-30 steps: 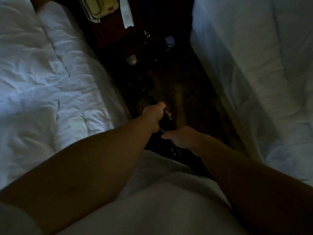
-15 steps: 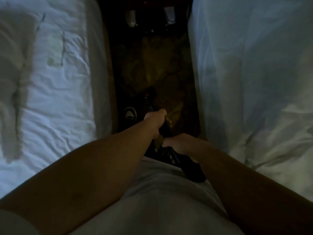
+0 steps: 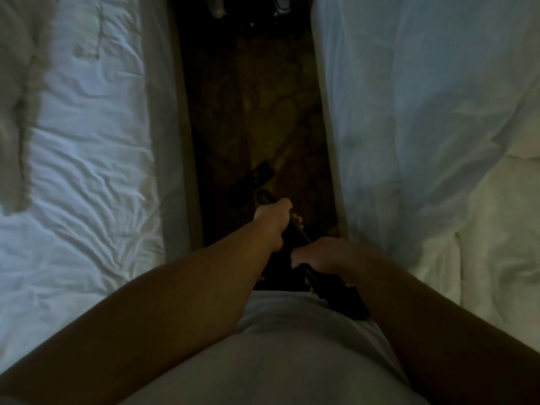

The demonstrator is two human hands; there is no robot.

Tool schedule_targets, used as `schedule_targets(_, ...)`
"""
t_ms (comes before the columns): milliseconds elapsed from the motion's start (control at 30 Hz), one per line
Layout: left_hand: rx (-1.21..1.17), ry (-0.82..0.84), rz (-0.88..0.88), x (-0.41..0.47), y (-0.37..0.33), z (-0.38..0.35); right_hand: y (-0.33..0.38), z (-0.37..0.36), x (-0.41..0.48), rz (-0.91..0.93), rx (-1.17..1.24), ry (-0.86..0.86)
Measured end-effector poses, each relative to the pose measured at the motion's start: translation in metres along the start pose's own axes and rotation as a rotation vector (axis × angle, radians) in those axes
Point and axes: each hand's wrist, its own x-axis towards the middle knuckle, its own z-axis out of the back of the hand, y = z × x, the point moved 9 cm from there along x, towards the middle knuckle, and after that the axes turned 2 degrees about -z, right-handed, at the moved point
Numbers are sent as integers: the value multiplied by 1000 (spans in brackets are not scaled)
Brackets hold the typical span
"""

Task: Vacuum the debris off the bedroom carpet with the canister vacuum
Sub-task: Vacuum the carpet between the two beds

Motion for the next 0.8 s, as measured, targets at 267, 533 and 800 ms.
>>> schedule_targets(267, 84, 39, -32, -33, 135, 22, -119, -93, 0, 29, 95, -49)
schedule_targets(533, 14, 81, 21, -65, 241, 8, -211, -124, -22, 57, 56, -72)
schedule_targets(800, -104, 51, -15, -89, 286, -37, -270, -82, -49, 110, -9, -192)
